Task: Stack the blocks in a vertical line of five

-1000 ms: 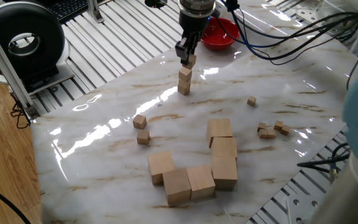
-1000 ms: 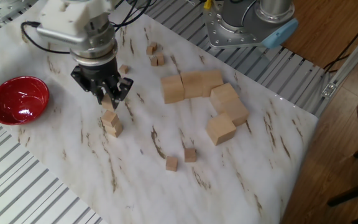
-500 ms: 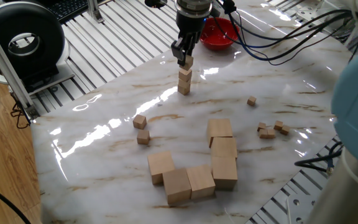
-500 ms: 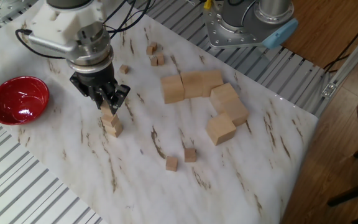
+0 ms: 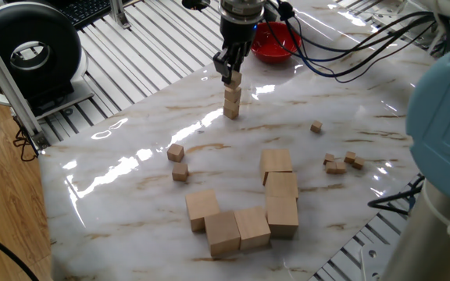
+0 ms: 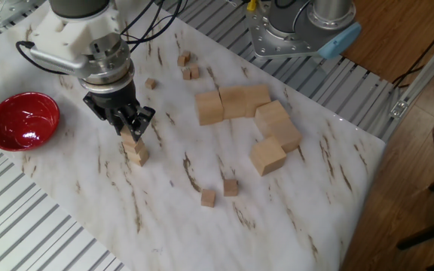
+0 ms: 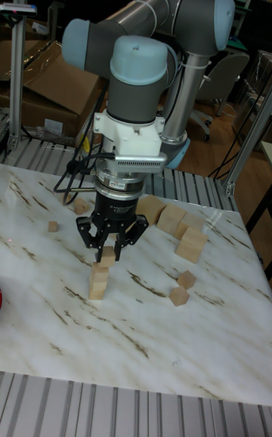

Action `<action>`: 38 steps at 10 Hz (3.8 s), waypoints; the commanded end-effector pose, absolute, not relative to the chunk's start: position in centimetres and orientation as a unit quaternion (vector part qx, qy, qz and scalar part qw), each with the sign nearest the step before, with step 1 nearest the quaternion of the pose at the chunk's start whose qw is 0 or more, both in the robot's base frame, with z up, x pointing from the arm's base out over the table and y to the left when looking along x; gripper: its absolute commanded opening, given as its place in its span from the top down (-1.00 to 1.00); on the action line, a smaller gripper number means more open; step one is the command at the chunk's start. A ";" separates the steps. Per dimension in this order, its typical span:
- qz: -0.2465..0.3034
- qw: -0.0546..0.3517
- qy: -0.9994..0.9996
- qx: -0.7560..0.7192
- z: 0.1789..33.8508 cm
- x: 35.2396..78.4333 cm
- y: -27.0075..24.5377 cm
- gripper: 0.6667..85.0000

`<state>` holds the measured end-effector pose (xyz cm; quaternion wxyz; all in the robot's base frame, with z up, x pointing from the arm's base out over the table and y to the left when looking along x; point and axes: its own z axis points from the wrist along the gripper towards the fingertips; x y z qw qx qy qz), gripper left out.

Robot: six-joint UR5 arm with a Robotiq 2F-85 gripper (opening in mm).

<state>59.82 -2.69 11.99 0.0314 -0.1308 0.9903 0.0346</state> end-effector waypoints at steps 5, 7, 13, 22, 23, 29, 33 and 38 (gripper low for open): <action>0.044 0.034 0.990 -0.128 11.5 60.1 -2.9 0.48; 0.049 0.032 0.991 -0.124 11.5 60.1 -2.7 0.48; 0.056 0.030 0.992 -0.113 11.1 60.1 -2.7 0.49; 0.067 0.025 0.993 -0.096 10.8 59.6 -2.8 0.49; 0.067 0.024 0.993 -0.096 10.7 59.6 -2.8 0.49; 0.066 0.023 0.993 -0.097 10.6 59.6 -3.0 0.47; 0.068 0.019 0.991 -0.110 10.5 59.4 -2.9 0.27; 0.070 0.008 0.989 -0.129 10.7 58.9 -3.3 0.07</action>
